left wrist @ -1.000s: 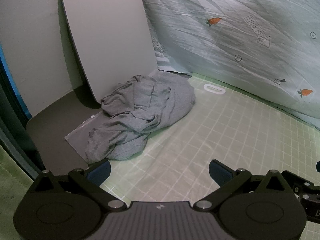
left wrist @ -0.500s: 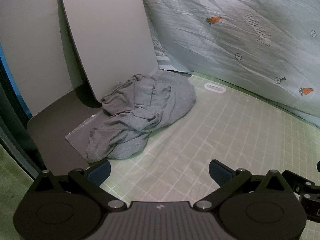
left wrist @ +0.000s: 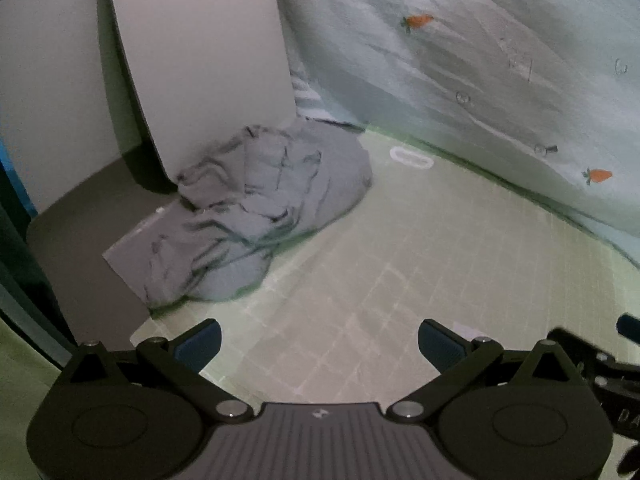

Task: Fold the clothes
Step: 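Reach both tools to the grey sweatshirt and close on its fabric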

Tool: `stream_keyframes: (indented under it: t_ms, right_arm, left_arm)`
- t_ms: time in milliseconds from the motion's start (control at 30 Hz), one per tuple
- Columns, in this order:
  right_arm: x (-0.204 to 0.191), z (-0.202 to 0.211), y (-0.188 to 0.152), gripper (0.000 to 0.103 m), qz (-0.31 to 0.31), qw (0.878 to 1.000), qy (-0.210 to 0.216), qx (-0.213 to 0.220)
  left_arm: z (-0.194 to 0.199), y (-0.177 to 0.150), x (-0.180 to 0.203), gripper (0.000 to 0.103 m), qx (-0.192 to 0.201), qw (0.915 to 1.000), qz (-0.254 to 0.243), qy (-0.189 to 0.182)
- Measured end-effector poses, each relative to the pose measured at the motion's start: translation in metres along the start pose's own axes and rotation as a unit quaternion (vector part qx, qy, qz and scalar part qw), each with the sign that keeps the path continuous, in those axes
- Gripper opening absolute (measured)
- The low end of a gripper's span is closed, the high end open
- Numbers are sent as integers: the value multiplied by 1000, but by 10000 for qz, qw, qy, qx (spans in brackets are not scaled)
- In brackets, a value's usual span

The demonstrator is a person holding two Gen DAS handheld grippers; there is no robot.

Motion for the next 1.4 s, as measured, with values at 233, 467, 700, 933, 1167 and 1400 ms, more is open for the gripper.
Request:
stream_keyframes:
  t_ms: [233,467,700,933,1167,1400]
  right_arm:
    - [3,-20,2,103,-49,10000,9,-55]
    - [2,-72,15,103,257,9992,22,-321]
    - [2,-123,28,103,562,9967,35,-587]
    - [-24,-209,63,98,753,9943,467,-597]
    - [-50,-303,99,87,819,9911,858,-610]
    - [-73,-389,124,74,654,9875,1183,-814]
  left_arm:
    - [-19,-9,1,103,-352,9986,-347,-169]
    - [-51,-2,-22,103,-729,9968,-178,283]
    - [-90,22,-57,103,-885,9936,289,637]
    - [-136,54,-89,102,-864,9898,558,981]
    - [-192,94,-99,86,-725,9872,1083,925]
    - [-249,118,-83,60,-844,9843,1505,372]
Point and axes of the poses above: each gripper's, at about its wrist camera, not at the fingertips, and z roughly against the way its jaws point, x to its right, y to its top, the point moved 7 cm from there along -z, roughly the way its jaws point, and after that the axes turned 8 degrees about z, right-handed, at the moved point
